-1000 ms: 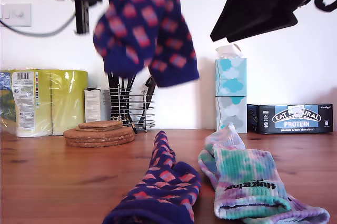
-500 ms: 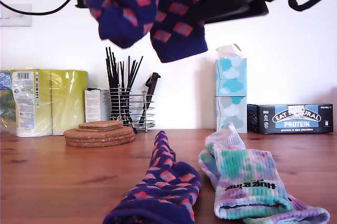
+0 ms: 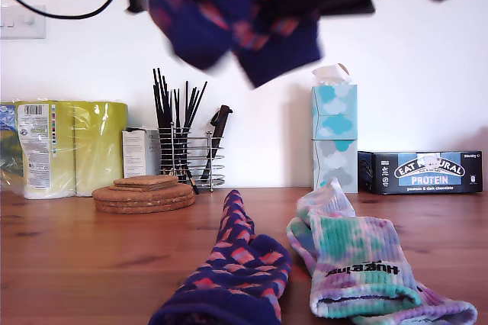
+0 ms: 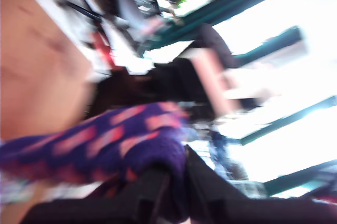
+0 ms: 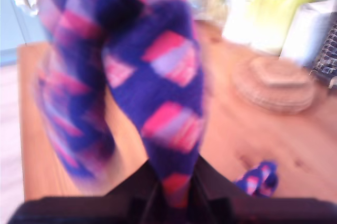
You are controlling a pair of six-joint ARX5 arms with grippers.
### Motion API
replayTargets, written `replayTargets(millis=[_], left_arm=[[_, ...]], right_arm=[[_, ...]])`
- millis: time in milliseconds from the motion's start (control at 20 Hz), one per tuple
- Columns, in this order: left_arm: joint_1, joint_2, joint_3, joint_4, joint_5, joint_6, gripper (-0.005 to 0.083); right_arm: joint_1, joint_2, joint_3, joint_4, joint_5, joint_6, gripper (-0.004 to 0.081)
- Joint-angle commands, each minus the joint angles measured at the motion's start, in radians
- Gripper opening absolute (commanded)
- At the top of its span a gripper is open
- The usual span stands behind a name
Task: Pair up the socks based on colour and pattern, by placing each sock on top of its pair
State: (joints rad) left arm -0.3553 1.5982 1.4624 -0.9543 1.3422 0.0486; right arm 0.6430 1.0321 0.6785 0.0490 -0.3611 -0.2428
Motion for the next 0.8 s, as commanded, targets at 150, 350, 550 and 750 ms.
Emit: replayTargets(millis=[150,350,550,750], left_arm=[[0.054,-0.009,0.002,0.028,-0.321,0.129,0.017],[0.053,-0.009,0.002,0.025,-0.453,0.15,0.017],[0.005,-0.009,0.002,0.005,-0.42,0.152,0.017],[-0.09,-0.009,0.002,0.004,-0.414,0.169,0.017]], right_arm=[[0.003,-0.074,0.257,-0.191,0.037,-0.09,-0.0014],[0.003,-0.062,0.408,-0.259,0.039,-0.132,-0.0013],[0.005,-0.06,0.482,-0.294,0.034,-0.132,-0.0013],[0.005,-0.059,0.51,-0.277,0.031,-0.132,-0.0014]])
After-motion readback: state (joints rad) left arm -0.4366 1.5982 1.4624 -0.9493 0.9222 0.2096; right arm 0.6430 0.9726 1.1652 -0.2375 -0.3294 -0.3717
